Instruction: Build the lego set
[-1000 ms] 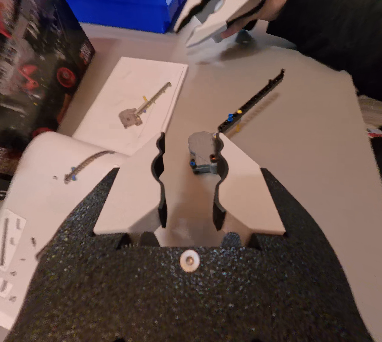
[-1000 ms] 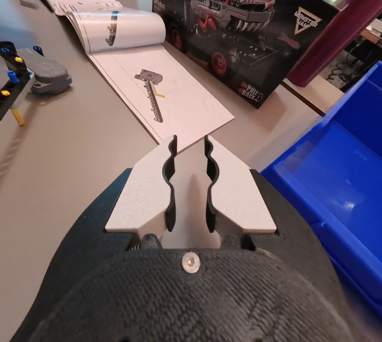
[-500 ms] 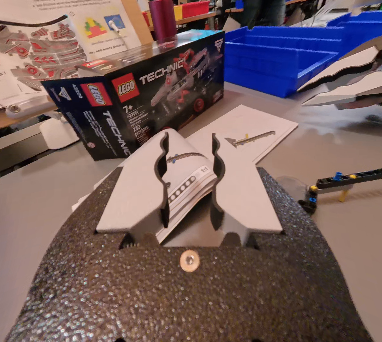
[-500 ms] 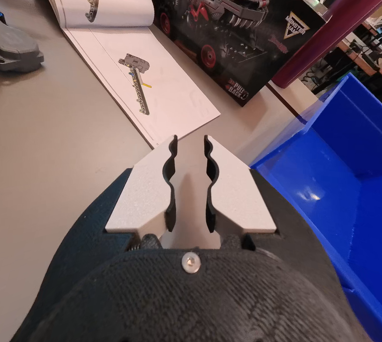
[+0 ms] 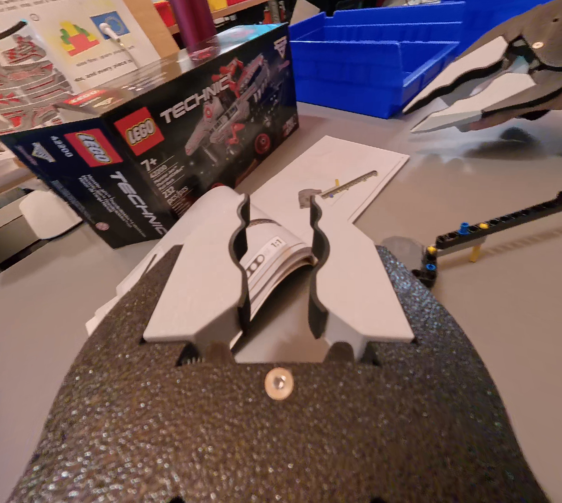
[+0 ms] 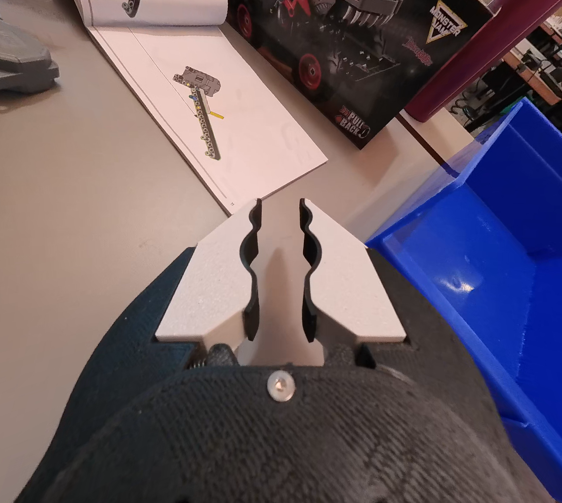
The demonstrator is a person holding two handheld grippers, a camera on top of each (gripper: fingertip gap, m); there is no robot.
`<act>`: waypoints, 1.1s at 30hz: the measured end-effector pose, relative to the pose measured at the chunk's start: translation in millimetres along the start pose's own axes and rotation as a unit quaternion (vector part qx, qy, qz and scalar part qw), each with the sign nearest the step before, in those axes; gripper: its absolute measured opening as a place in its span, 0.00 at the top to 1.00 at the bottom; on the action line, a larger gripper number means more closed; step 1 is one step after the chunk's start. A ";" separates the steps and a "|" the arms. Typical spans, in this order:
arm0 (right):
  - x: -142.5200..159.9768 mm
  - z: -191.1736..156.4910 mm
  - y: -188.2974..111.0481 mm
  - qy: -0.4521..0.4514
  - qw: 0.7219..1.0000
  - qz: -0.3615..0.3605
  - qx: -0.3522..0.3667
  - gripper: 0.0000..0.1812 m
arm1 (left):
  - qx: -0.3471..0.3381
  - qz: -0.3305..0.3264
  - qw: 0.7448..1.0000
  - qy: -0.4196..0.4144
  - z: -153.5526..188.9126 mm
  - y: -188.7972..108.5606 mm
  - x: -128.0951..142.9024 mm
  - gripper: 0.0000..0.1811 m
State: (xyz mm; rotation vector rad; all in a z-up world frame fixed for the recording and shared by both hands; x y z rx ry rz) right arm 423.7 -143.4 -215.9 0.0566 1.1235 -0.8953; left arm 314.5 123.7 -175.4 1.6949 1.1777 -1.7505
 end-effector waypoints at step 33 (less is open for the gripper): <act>2.8 0.6 1.5 -0.005 1.000 -0.004 0.008 0.88 | 0.041 -0.030 0.999 0.016 13.4 7.0 4.6 0.81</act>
Point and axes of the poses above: each gripper's, where its closed fingertips meet, y out along the fingers, x out of its underside, z = x × y across the jaws, the point moved 6 cm from there along -y, back along the fingers, and after that the axes turned 11 degrees about x, right-handed, at the moved point
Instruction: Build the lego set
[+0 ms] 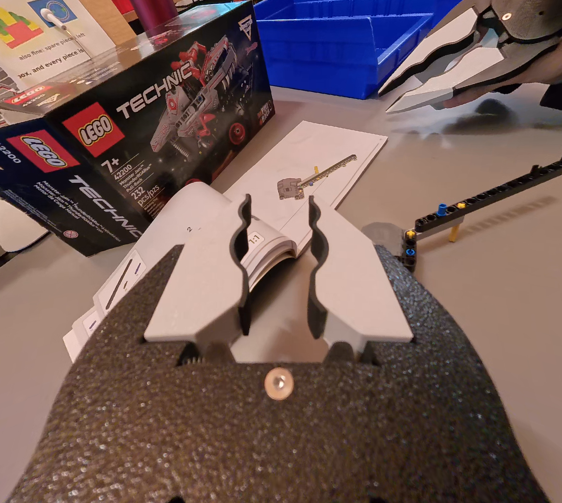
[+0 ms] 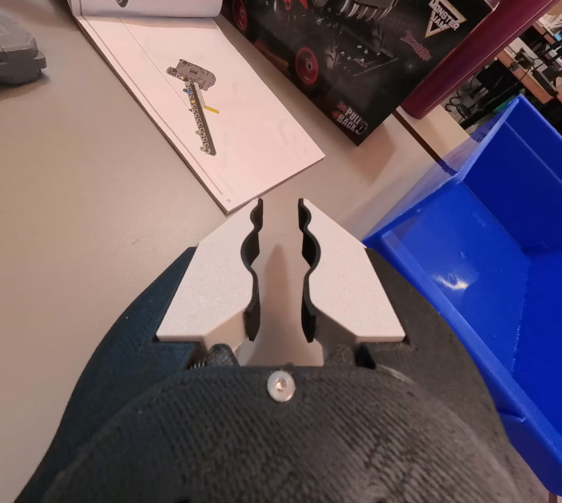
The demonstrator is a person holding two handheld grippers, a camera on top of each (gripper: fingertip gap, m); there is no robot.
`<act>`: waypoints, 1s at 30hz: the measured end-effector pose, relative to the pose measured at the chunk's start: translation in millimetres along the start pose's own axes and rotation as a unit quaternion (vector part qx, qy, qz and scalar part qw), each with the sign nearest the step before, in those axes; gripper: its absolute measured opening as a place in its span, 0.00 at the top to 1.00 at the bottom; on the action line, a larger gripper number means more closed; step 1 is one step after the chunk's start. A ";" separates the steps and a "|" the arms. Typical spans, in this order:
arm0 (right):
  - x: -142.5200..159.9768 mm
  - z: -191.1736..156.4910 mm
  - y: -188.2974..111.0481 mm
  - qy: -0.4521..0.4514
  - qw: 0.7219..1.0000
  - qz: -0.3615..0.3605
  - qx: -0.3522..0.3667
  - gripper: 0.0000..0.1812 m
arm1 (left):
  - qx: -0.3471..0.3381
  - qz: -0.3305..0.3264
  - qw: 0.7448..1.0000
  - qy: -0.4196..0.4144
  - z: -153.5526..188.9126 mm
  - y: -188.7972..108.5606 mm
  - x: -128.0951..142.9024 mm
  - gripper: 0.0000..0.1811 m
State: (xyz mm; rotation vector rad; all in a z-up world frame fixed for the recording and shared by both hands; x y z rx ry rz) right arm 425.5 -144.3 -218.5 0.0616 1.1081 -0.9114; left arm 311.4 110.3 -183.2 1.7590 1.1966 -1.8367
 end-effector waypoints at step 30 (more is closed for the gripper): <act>1.6 10.1 -5.9 0.022 1.000 0.017 0.010 0.89 | 0.237 -0.311 0.914 0.111 25.5 107.0 -16.6 0.80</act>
Point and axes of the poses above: each gripper's, where its closed fingertips meet, y out along the fingers, x out of its underside, z = x × y across the jaws, the point moved 6 cm from there along -y, back along the fingers, and after that the axes turned 11 degrees about x, right-handed, at the moved point
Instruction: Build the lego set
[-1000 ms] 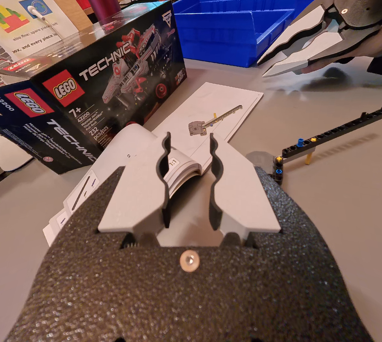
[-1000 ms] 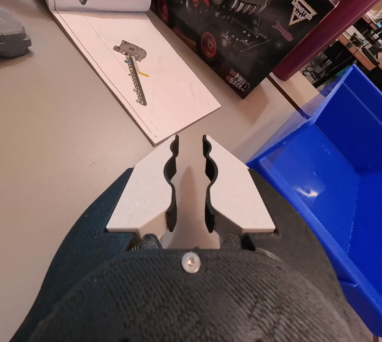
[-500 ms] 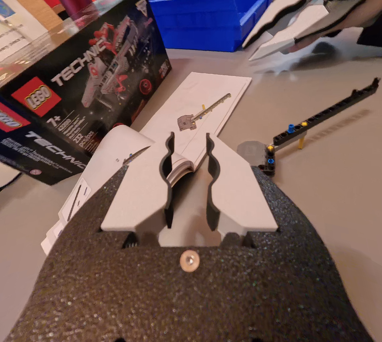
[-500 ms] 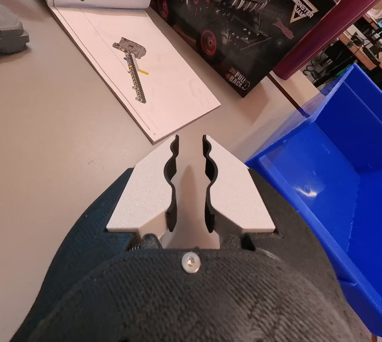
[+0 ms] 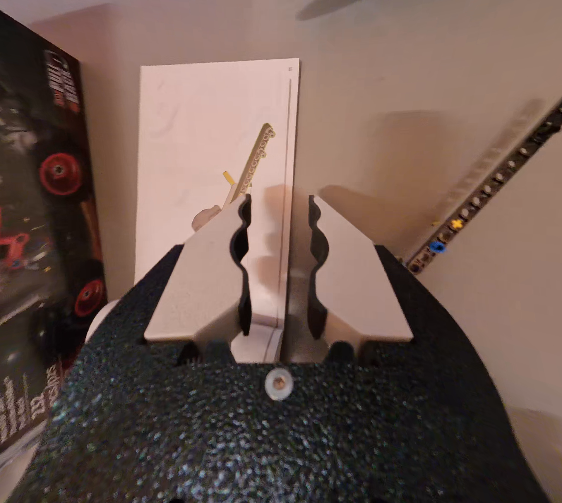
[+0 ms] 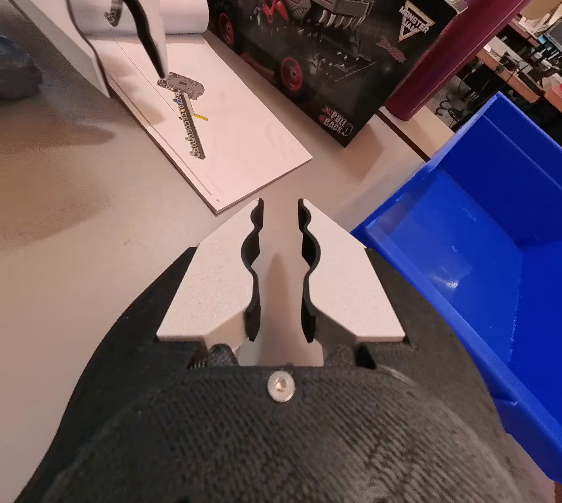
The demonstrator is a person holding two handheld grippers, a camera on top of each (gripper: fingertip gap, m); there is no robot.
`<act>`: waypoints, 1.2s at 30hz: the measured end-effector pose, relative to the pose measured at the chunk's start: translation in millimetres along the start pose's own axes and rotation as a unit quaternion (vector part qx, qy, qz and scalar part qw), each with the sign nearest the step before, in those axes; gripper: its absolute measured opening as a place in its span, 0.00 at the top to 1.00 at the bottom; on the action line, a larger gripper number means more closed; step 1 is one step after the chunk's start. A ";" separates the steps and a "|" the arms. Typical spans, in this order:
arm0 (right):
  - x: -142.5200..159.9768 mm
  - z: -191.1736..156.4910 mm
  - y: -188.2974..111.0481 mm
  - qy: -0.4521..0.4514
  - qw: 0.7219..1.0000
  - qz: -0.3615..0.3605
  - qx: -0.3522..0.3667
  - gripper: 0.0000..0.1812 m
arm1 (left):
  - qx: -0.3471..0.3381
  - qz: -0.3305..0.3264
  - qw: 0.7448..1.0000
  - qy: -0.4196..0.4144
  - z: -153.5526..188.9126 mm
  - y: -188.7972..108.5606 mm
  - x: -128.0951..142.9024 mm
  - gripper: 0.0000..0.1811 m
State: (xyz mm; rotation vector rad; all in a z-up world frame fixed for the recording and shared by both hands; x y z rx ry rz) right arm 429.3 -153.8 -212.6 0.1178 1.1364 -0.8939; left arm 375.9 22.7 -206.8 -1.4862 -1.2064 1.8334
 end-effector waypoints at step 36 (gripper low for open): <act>5.6 -7.6 2.0 -0.011 0.999 -0.021 -0.029 0.88 | 0.024 0.015 0.999 -0.035 -5.1 21.5 -10.7 0.96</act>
Point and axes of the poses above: each gripper's, where its closed fingertips meet, y out along the fingers, x out of its underside, z = x × y across the jaws, the point moved 6 cm from there along -y, back along the fingers, and after that the axes turned 11 degrees about x, right-handed, at the moved point
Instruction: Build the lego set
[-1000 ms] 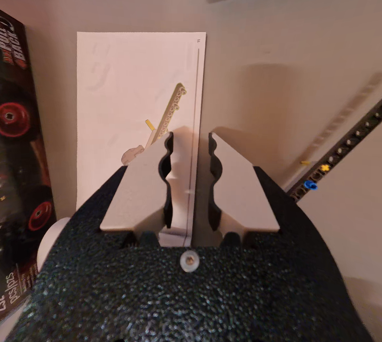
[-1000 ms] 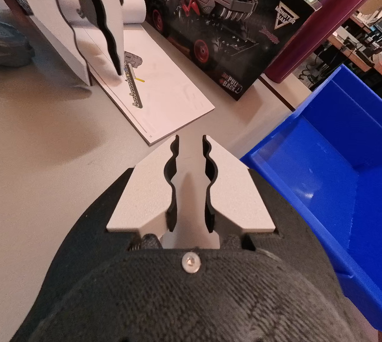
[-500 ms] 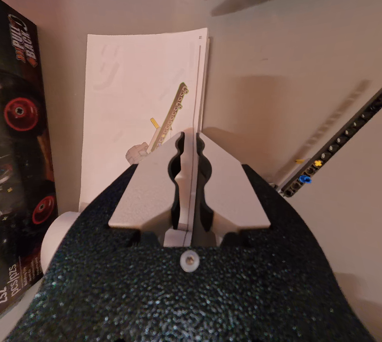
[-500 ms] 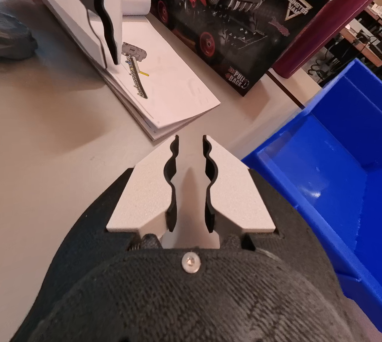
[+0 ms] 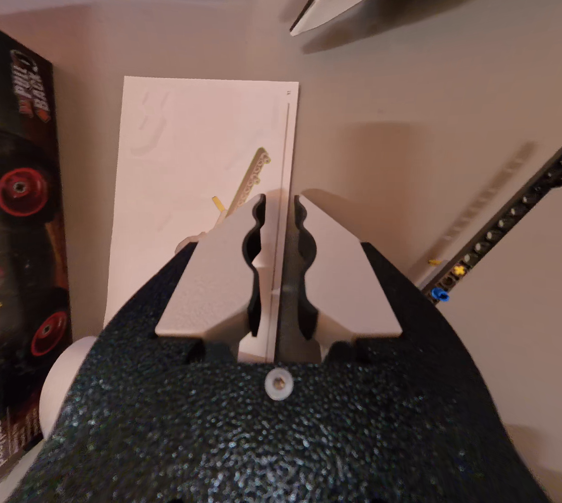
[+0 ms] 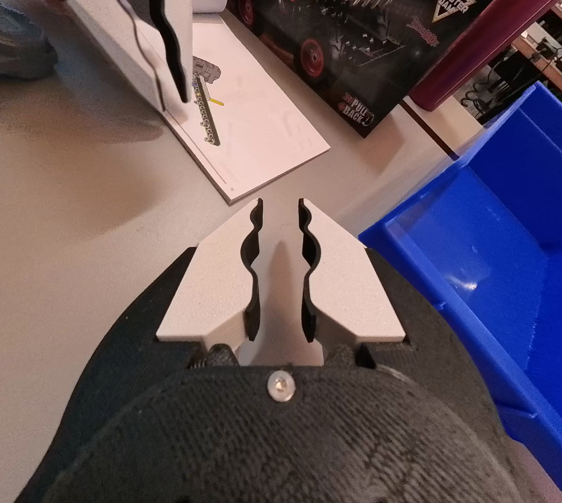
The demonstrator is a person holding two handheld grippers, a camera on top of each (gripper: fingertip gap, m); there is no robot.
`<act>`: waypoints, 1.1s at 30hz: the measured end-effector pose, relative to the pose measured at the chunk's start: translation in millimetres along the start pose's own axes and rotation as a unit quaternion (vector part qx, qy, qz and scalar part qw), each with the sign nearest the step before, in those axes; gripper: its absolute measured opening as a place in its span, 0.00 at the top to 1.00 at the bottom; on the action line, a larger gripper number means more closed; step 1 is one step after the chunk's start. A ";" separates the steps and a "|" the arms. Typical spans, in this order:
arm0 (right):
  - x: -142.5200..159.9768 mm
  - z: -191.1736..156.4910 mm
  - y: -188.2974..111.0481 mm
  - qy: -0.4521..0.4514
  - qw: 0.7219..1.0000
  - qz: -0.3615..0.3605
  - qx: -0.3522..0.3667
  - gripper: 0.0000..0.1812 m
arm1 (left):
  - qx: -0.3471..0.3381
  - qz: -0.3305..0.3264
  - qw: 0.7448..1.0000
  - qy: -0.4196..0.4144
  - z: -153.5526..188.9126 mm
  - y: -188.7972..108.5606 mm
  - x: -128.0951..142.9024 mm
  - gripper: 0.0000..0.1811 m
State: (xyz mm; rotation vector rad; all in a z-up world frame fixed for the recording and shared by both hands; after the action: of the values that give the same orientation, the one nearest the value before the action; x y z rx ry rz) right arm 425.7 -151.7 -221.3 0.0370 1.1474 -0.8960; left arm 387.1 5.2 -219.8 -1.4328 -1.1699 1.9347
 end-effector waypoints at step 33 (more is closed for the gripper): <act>4.7 -5.2 1.4 -0.014 1.000 -0.021 -0.017 0.88 | -0.010 -0.007 1.000 -0.007 -6.6 -1.0 0.4 0.85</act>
State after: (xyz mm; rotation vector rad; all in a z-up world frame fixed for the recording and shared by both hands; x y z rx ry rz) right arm 423.1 -151.2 -228.0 -0.0272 1.1410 -0.9107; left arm 393.0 8.4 -219.9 -1.4198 -1.2064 1.9307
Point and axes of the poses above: each gripper's, where its closed fingertips meet, y out along the fingers, x out of its underside, z = x × y across the jaws, the point moved 6 cm from there along -y, back along the fingers, and after that the axes turned 11 degrees about x, right-handed, at the moved point
